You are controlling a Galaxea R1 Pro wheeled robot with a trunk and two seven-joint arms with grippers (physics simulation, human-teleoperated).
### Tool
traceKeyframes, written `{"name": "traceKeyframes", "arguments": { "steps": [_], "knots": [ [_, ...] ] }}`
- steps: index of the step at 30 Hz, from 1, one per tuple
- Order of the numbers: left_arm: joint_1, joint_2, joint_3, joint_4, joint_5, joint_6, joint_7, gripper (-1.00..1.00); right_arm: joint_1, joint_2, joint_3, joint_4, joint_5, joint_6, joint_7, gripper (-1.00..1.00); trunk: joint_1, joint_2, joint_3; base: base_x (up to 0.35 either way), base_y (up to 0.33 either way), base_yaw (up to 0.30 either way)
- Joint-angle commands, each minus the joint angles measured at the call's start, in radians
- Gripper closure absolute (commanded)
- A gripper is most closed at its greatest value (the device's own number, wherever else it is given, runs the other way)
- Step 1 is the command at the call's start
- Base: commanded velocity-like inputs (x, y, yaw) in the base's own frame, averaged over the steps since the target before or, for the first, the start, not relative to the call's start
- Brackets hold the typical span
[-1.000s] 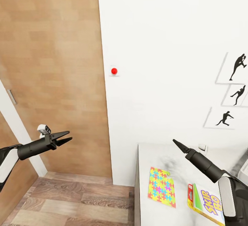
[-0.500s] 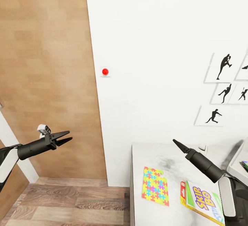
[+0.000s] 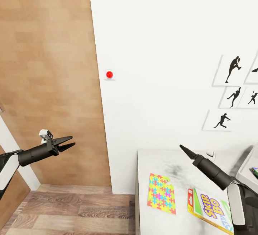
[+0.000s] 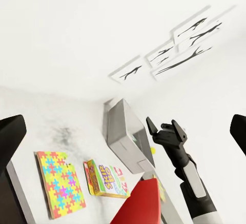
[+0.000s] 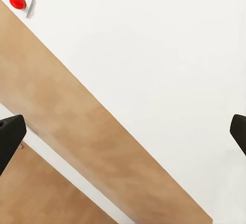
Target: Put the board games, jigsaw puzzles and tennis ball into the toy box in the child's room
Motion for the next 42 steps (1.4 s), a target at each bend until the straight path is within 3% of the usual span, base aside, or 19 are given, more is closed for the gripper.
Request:
{"name": "traceKeyframes", "arguments": {
  "steps": [1, 6, 10, 12, 16, 18, 22, 24, 26, 31, 42],
  "knots": [
    [-0.001, 0.0, 0.0, 0.0, 0.0, 0.004, -0.003, -1.0, -0.001, 0.0, -0.001, 0.0, -0.003, 0.007, 0.0, -1.0, 0.001, -0.002, -0.002, 0.0, 0.0, 0.0],
    [-0.001, 0.0, 0.0, 0.0, 0.0, 0.004, -0.002, -1.0, -0.001, 0.001, 0.002, 0.0, 0.0, 0.012, -0.009, -1.0, 0.001, -0.002, -0.002, 0.0, 0.0, 0.0],
    [-0.001, 0.0, -0.001, 0.0, 0.0, 0.003, -0.001, -1.0, -0.002, 0.002, 0.006, -0.001, 0.008, 0.037, -0.105, -1.0, 0.001, -0.002, -0.002, 0.0, 0.0, 0.0],
    [-0.001, 0.0, -0.001, 0.0, -0.001, 0.003, 0.0, -1.0, -0.002, 0.003, 0.019, -0.001, 0.013, 0.074, -0.194, -1.0, 0.001, -0.002, -0.002, 0.0, 0.0, 0.0],
    [-0.001, -0.001, -0.001, 0.0, -0.002, 0.003, 0.004, -1.0, -0.001, 0.003, 0.091, -0.002, 0.017, 0.151, -0.427, -1.0, 0.001, -0.002, -0.002, 0.0, 0.0, 0.0],
    [-0.001, -0.002, -0.001, 0.0, -0.002, 0.003, 0.005, -1.0, -0.001, 0.003, 0.116, -0.002, 0.017, 0.161, -0.495, -1.0, 0.001, -0.002, -0.002, 0.0, 0.0, 0.0],
    [-0.001, -0.004, -0.002, 0.001, -0.002, 0.003, 0.007, -1.0, -0.009, 0.004, 0.208, -0.002, 0.015, 0.187, -0.708, -1.0, 0.001, -0.002, -0.002, 0.0, 0.0, 0.0],
    [-0.001, -0.007, -0.003, 0.002, -0.002, 0.003, 0.008, -1.0, -0.014, 0.004, 0.272, 0.001, 0.01, 0.211, -0.835, -1.0, 0.001, -0.002, -0.002, 0.0, 0.0, 0.0],
    [0.0, -0.008, -0.004, 0.002, -0.002, 0.002, 0.01, -1.0, -0.017, 0.005, 0.305, 0.009, 0.006, 0.222, -0.906, -1.0, 0.001, -0.002, -0.002, 0.0, 0.0, 0.0],
    [-0.001, -0.012, -0.009, 0.002, -0.003, 0.0, 0.014, -1.0, -0.019, 0.004, 0.335, 0.013, 0.003, 0.227, -0.962, -1.0, 0.001, -0.002, -0.002, 0.0, 0.0, 0.0],
    [-0.001, -0.024, -0.033, 0.011, -0.018, -0.089, 0.023, -1.0, -0.019, 0.004, 0.341, 0.01, 0.002, 0.227, -0.933, -1.0, 0.001, -0.002, -0.004, 0.073, -0.002, 0.0]
  ]
}}
